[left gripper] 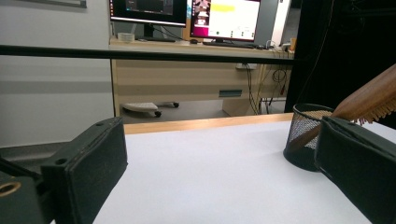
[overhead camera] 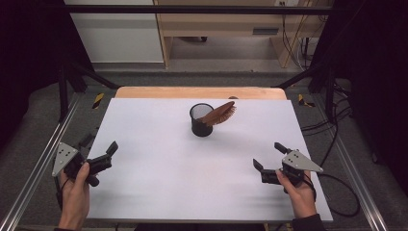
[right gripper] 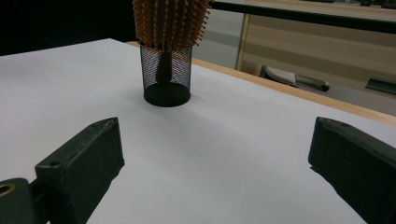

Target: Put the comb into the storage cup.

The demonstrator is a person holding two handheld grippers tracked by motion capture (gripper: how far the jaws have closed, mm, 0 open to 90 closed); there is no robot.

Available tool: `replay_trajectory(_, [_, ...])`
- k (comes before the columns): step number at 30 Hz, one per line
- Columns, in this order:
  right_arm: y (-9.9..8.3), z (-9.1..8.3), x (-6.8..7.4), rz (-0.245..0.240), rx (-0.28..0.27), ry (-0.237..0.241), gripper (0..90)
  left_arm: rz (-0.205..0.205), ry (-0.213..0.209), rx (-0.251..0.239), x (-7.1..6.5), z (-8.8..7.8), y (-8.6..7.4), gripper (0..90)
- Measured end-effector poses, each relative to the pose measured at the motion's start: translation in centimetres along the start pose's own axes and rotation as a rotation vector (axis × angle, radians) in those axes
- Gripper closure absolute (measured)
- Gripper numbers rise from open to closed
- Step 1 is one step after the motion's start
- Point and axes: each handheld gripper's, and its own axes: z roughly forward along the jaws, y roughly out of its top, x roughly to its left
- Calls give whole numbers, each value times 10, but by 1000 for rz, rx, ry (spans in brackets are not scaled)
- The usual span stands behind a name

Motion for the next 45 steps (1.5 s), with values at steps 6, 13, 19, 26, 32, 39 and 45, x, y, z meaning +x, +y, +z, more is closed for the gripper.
replay_trajectory(6, [-1, -3, -3, 5, -6, -7, 33, 12, -6, 12, -4, -1, -5, 24])
replay_trajectory(13, [-3, -9, -7, 18, -11, -18, 32, 24, -19, 27, -8, -3, -12, 24])
replay_trajectory(19, [-4, -14, -12, 24, -14, -24, 31, 31, -24, 37, -11, -6, -16, 23])
replay_trajectory(26, [-7, -19, -16, 30, -14, -32, 31, 32, -34, 40, -13, -7, -19, 23])
replay_trajectory(32, [-8, -20, -18, 36, -12, -30, 31, 34, -47, 48, -17, -6, -21, 23])
replay_trajectory(39, [-9, -19, -18, 38, -10, -22, 31, 37, -52, 54, -20, -7, -24, 23])
replay_trajectory(45, [-10, -18, -17, 43, -6, -12, 31, 34, -75, 65, -22, -7, -26, 23])
